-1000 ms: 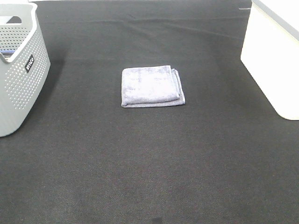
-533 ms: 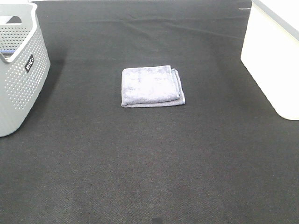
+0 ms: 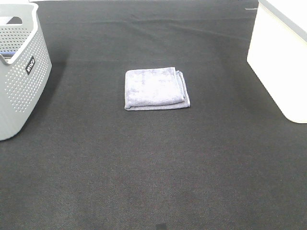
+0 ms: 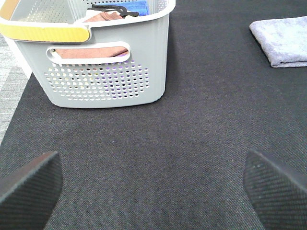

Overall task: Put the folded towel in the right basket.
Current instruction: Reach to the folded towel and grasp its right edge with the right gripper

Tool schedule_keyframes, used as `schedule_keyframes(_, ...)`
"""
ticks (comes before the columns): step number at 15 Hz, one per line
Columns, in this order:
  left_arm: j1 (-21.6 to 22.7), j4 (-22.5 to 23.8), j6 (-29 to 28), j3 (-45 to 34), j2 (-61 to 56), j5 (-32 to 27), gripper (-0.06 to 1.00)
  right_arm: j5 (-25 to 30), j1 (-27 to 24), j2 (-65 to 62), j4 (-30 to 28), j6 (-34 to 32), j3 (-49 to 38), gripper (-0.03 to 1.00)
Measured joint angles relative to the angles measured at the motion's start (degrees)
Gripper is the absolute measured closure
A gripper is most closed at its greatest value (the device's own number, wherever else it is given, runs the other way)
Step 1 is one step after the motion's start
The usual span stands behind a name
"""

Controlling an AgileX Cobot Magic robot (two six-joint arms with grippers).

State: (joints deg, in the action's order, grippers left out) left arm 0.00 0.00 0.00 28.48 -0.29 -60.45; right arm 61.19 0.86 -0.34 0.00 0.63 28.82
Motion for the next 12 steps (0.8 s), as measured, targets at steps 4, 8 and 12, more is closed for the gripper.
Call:
schedule_keyframes(4, 0.0, 0.0, 0.0, 0.0, 0.0, 0.0, -0.03, 0.0, 0.0, 0.0, 0.0, 0.0, 0.0, 0.24)
schedule_keyframes(8, 0.0, 0.0, 0.0, 0.0, 0.0, 0.0, -0.03, 0.0, 0.0, 0.0, 0.0, 0.0, 0.0, 0.24)
schedule_keyframes(12, 0.0, 0.0, 0.0, 0.0, 0.0, 0.0, -0.03, 0.0, 0.0, 0.0, 0.0, 0.0, 0.0, 0.24)
